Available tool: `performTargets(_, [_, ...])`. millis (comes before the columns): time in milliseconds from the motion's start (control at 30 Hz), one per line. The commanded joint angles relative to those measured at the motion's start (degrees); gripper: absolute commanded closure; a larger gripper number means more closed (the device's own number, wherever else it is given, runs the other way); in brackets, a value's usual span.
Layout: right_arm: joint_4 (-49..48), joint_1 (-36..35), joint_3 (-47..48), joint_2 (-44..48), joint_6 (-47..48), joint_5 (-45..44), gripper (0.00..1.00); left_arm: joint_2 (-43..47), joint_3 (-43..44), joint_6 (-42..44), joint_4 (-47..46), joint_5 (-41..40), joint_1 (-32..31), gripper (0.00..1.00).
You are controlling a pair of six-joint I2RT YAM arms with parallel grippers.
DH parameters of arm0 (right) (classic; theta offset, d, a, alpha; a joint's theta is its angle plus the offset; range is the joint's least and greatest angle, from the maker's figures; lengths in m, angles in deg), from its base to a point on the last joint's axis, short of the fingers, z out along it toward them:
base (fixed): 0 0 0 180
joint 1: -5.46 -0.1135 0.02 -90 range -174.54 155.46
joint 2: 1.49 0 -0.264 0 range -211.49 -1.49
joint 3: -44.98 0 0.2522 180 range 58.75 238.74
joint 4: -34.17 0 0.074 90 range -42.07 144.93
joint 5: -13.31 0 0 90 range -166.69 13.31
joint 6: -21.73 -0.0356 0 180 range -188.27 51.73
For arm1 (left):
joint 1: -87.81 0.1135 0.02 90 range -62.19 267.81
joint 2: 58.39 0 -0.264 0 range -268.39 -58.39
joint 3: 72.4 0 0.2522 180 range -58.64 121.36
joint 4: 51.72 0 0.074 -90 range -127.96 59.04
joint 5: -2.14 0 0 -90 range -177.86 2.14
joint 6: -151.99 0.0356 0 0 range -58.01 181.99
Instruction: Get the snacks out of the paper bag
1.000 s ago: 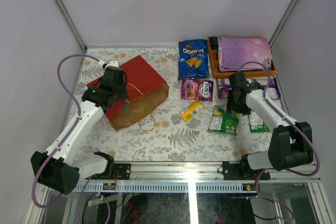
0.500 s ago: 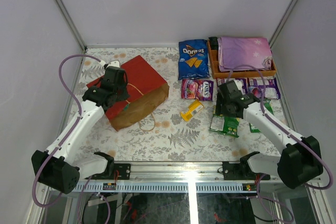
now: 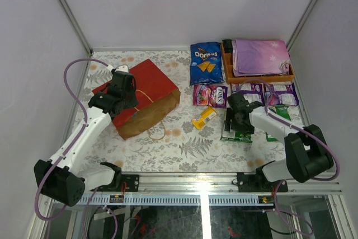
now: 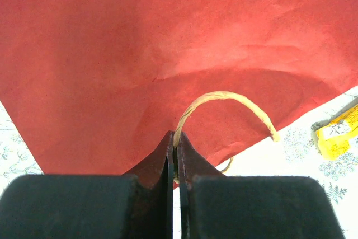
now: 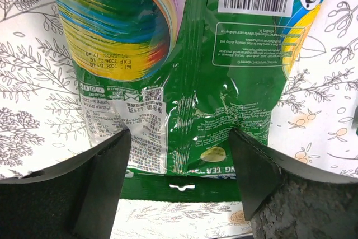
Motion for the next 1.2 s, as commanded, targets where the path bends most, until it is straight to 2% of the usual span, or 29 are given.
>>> performTargets(0, [1.1,-0.6,1.6,-4.5,1.3,-4.6,0.21,0.2,-0.3,1.3,-2.7,0.6,0.4,1.00])
performTargets(333, [7.8,-0.3,12.5,-14.3,6.7,-13.4,0.13,0.0,-0.4,1.4,-2.9,1.4,0.4,1.00])
performTargets(667, [17.7,-0.2,19.3,-16.3,6.2,-24.2,0.07,0.1,-0.3,1.4,-3.0,1.9,0.4,1.00])
performTargets(800, [13.4,-0.3,20.0,-11.7,6.5,-18.4,0.07,0.1,-0.2,1.5,-3.0,1.8,0.4,1.00])
performTargets(967, [-3.0,0.1,16.5,-4.8,6.9,1.3,0.08,-0.1,-0.1,1.6,-2.9,1.9,0.3,1.00])
performTargets(1167, [-10.8,4.6,12.8,-6.4,5.4,5.5,0.12,0.3,-0.3,1.7,-3.0,2.0,0.3,1.00])
